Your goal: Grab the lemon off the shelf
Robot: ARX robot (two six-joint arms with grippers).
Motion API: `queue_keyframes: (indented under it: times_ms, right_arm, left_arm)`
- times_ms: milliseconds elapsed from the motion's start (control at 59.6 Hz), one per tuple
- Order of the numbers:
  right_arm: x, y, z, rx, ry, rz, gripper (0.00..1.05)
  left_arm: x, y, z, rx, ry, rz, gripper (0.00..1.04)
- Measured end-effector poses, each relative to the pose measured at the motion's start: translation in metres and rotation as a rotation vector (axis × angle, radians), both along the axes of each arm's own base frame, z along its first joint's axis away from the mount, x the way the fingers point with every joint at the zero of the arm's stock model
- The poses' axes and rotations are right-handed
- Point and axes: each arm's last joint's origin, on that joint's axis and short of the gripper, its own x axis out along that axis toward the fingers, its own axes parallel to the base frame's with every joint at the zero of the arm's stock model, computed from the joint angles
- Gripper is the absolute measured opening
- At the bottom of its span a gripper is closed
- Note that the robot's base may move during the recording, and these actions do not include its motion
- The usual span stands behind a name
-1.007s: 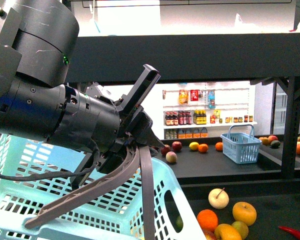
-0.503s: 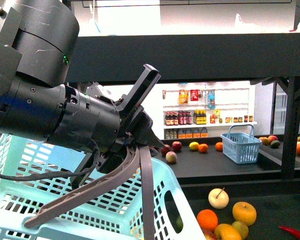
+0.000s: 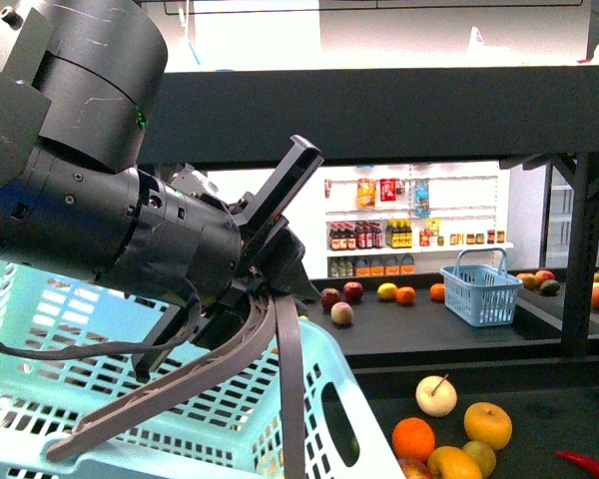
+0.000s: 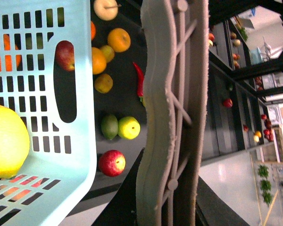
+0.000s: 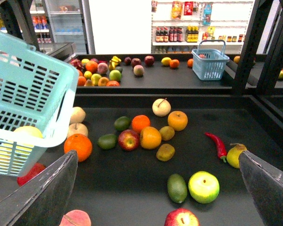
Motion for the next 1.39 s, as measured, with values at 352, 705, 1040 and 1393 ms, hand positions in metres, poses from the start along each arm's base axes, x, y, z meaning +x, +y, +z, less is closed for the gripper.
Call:
queue_keyframes:
  times_ms: [352, 705, 1040, 1393]
  right_arm:
    - [0.0, 0.0, 0.0, 0.0, 0.0, 0.0, 1.02]
    - [0.0, 0.0, 0.0, 0.0, 0.0, 0.0, 1.02]
    - [0.0, 0.0, 0.0, 0.0, 0.0, 0.0, 1.02]
    - [0.0, 0.0, 0.0, 0.0, 0.0, 0.0, 1.02]
  left_arm:
    - [0.02, 0.053, 0.014, -0.159, -0.057, 0.4, 0.12]
    - [0.017, 0.158, 0.024, -0.492, -0.205, 0.788, 0.11]
    - [0.017, 0.245, 0.018, -0.69, -0.371, 0.939, 0.09]
    - [0.028, 0.302, -0.018, -0.828, -0.523, 1.007, 0.08]
